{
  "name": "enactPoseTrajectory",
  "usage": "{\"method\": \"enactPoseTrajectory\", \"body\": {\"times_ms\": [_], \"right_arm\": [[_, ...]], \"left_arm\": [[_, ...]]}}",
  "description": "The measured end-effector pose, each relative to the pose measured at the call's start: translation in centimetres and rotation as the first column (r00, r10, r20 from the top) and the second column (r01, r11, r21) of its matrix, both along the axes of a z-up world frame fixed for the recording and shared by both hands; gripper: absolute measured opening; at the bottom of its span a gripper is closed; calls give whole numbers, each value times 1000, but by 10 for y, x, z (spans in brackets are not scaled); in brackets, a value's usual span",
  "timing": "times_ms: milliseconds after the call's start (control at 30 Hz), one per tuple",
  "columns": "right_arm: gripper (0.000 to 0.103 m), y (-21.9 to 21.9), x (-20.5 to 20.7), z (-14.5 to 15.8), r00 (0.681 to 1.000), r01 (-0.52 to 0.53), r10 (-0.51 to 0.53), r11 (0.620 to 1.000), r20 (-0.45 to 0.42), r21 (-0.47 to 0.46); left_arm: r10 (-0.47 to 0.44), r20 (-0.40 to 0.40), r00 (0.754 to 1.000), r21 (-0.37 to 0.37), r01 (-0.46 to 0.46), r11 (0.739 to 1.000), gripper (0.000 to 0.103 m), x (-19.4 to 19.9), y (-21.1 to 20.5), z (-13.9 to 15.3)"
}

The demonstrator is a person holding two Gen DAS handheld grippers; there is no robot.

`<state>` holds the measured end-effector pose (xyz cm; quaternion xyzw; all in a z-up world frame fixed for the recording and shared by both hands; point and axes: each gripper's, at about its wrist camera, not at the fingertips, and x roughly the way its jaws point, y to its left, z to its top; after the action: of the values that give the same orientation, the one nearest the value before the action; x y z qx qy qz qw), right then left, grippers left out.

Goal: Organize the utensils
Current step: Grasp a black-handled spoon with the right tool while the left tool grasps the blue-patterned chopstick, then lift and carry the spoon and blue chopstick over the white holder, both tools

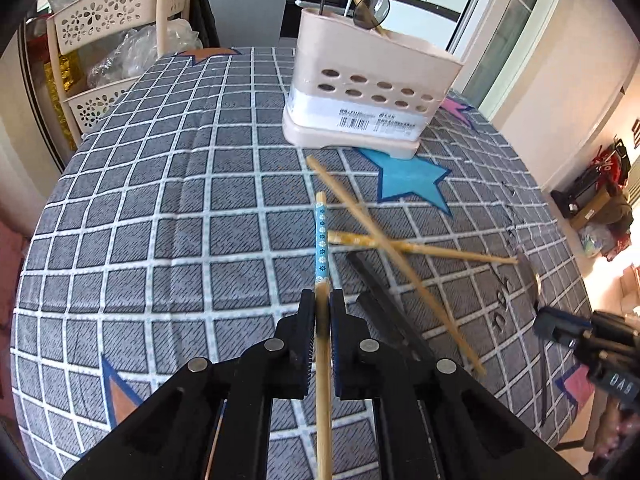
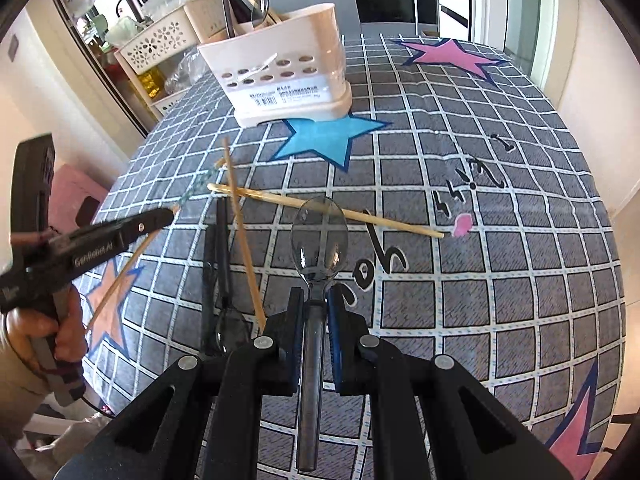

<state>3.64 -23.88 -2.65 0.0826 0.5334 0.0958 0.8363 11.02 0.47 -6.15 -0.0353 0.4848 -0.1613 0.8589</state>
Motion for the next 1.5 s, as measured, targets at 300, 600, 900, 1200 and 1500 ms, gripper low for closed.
{"method": "enactPoseTrajectory", "body": {"times_ms": [300, 600, 900, 1200, 1500], "right_arm": [[12, 6, 0, -3, 1000, -20, 20, 1000, -8, 18], [12, 2, 0, 0, 1000, -10, 10, 999, 5, 45], [12, 4, 3, 1, 1000, -12, 11, 999, 9, 50], [12, 5, 7, 8, 999, -7, 5, 999, 34, 49], [12, -1, 21, 31, 996, 16, -23, 997, 91, 74]], "left_arm": [[18, -96, 995, 97, -9, 995, 40, 9, 0, -19], [93, -83, 992, 170, -78, 982, 103, 34, 4, -18], [0, -121, 993, 215, 26, 976, 78, 44, -6, -21], [-18, -64, 998, 119, 25, 993, 39, 33, -6, -3], [-7, 92, 996, 18, 6, 1000, 39, 18, -4, 52]]}}
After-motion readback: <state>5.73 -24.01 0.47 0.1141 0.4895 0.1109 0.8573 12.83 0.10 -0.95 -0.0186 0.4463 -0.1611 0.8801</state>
